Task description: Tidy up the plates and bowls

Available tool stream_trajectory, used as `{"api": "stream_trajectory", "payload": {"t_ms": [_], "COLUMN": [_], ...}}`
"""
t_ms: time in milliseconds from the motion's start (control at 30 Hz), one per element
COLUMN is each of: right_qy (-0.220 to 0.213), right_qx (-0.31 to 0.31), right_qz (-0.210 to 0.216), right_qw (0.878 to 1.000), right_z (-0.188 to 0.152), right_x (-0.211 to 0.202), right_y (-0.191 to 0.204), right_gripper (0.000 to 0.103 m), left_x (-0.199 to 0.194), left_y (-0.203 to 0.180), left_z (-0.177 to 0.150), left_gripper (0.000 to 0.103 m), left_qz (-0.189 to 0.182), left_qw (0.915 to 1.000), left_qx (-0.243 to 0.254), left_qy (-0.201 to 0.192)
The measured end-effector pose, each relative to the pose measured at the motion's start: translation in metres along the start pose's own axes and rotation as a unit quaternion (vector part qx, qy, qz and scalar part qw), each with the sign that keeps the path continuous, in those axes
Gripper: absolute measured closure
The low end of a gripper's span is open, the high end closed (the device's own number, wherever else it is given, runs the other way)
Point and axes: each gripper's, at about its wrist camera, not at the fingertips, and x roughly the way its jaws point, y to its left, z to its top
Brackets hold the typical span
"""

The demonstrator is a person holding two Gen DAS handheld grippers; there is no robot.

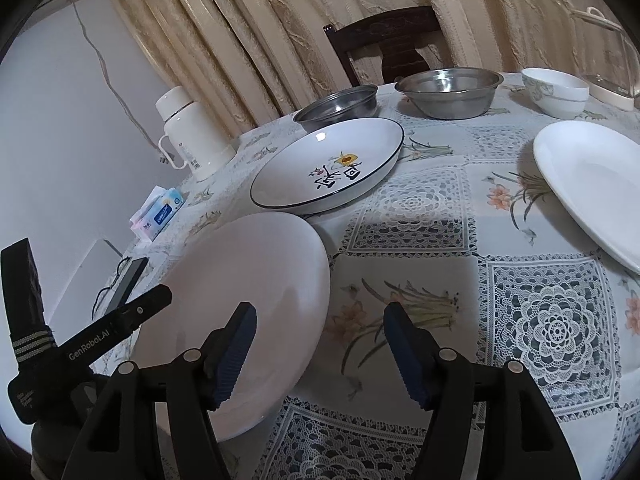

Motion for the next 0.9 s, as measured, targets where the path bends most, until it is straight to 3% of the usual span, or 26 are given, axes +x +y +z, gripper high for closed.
{"api": "stream_trajectory", "payload": {"t_ms": [267, 900], "right_qy": [-0.007, -0.019], "right_qx": [0.012, 0.04], "right_qz": [0.004, 0.01], "right_qw": [1.0, 0.999], "right_z": [0.0, -0.001], "right_x": [-0.005, -0.017], "right_y": [-0.006, -0.021], "right_gripper": [0.033, 0.032], "left_x": [-0.012, -0.007], "left_y": [-0.011, -0.059], "left_z": [0.003, -0.009], "left_gripper": [0.037, 0.036], "left_qz": [0.012, -0.011], "left_qw": [0.9993, 0.9976], "left_qx": [0.014, 0.067], "left_qy": [-0.032, -0.013]}}
